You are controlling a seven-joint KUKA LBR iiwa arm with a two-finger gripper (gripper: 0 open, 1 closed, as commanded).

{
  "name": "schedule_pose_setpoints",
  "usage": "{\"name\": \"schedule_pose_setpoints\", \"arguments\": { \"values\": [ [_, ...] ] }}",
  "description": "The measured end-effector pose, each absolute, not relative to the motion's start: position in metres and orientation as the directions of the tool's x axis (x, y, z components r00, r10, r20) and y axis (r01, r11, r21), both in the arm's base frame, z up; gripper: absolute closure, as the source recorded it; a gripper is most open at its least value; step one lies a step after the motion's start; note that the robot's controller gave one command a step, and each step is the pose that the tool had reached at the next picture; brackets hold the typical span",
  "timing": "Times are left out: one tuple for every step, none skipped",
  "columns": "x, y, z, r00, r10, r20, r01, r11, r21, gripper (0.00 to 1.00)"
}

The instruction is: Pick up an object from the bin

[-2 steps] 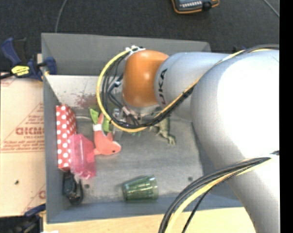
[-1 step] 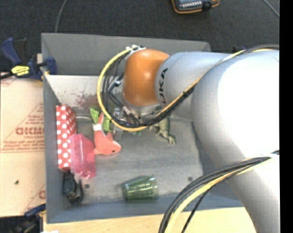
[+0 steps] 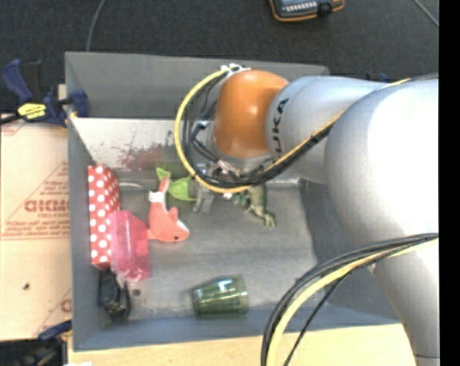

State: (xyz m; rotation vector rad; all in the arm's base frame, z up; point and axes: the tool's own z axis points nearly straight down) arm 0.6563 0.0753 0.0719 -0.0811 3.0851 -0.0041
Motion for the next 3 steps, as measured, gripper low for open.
{"name": "schedule_pose_setpoints", "arguments": {
  "values": [
    [0.645,0.117,0.090,-0.998,0.030,-0.057,0.029,1.000,0.006,1.00],
    [0.656,0.111,0.071,-0.997,-0.054,-0.060,-0.054,0.999,-0.003,1.00],
    [0.649,0.110,0.102,-0.998,-0.011,-0.063,-0.011,1.000,0.003,1.00]
  ]
}}
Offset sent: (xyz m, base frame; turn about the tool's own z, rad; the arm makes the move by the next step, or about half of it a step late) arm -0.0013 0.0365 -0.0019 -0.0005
